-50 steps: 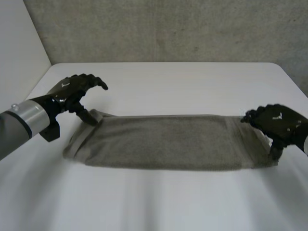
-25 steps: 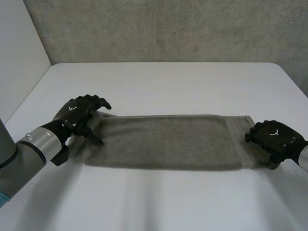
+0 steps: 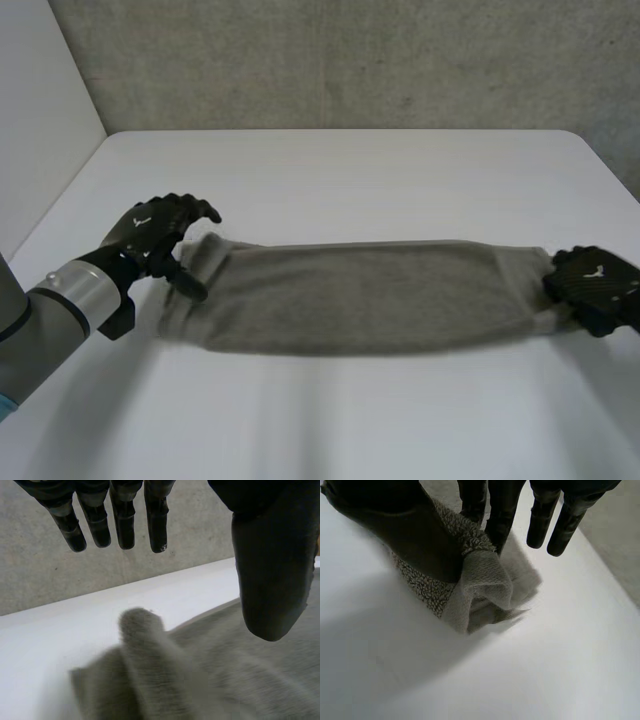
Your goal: Fold the towel.
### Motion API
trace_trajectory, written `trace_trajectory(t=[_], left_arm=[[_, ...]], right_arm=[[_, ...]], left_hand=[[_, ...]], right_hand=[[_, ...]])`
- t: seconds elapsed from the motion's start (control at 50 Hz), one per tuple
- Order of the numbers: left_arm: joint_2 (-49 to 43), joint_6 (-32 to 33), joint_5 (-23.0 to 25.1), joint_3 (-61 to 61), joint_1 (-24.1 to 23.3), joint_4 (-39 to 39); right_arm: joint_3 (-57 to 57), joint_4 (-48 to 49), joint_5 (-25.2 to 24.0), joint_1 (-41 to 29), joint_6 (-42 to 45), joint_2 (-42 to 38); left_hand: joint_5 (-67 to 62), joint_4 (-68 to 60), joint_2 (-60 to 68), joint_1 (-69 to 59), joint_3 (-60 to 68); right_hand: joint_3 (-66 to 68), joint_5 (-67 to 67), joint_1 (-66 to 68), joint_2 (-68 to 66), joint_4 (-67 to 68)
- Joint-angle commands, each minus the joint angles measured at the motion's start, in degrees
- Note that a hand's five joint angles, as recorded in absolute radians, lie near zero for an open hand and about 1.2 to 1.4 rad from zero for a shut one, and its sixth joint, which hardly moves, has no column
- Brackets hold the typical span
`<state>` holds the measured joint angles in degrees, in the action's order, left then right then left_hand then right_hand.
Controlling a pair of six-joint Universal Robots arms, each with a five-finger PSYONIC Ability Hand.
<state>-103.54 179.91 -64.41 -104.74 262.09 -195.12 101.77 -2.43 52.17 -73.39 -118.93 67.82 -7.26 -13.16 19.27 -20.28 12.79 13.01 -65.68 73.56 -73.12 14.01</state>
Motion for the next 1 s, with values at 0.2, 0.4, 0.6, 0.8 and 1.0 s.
trace_trajectory(t=[0.2,0.4,0.6,0.8,1.0], left_arm=[[1.7,-0.4,-0.1,0.1,1.8,0.0],[2.0,-0.7,-0.3,0.1,1.9,0.0],[2.2,-0.9,-0.5,0.1,2.5,0.0],[2.4,-1.0,-0.9,0.3,1.8,0.0],[2.3,-2.5,-2.4,4.2,-2.6,-0.5]], right_arm=[[-11.6,-0.2,0.0,1.5,5.8,7.8],[-14.1,6.6,5.6,-27.7,5.0,9.8],[-18.4,13.9,14.8,-58.7,5.7,-2.5],[-19.2,13.7,16.0,-63.5,10.4,-12.2],[-17.0,13.8,19.9,-58.4,-0.8,-5.1]], left_hand=[[0.5,3.2,-2.5,3.5,-2.8],[0.5,3.2,-2.5,3.5,-2.8],[0.5,3.2,-2.5,3.5,-2.8],[0.7,3.2,-2.7,3.7,-2.8],[0.7,3.2,-2.7,3.7,-2.8]], right_hand=[[-3.0,-4.3,6.4,-6.9,-4.0],[-3.0,-4.3,6.4,-6.9,-4.0],[-3.0,-4.3,6.4,-6.9,-4.0],[-3.0,4.9,-2.8,2.4,-4.0],[-3.0,65.7,-63.6,63.1,-4.0]])
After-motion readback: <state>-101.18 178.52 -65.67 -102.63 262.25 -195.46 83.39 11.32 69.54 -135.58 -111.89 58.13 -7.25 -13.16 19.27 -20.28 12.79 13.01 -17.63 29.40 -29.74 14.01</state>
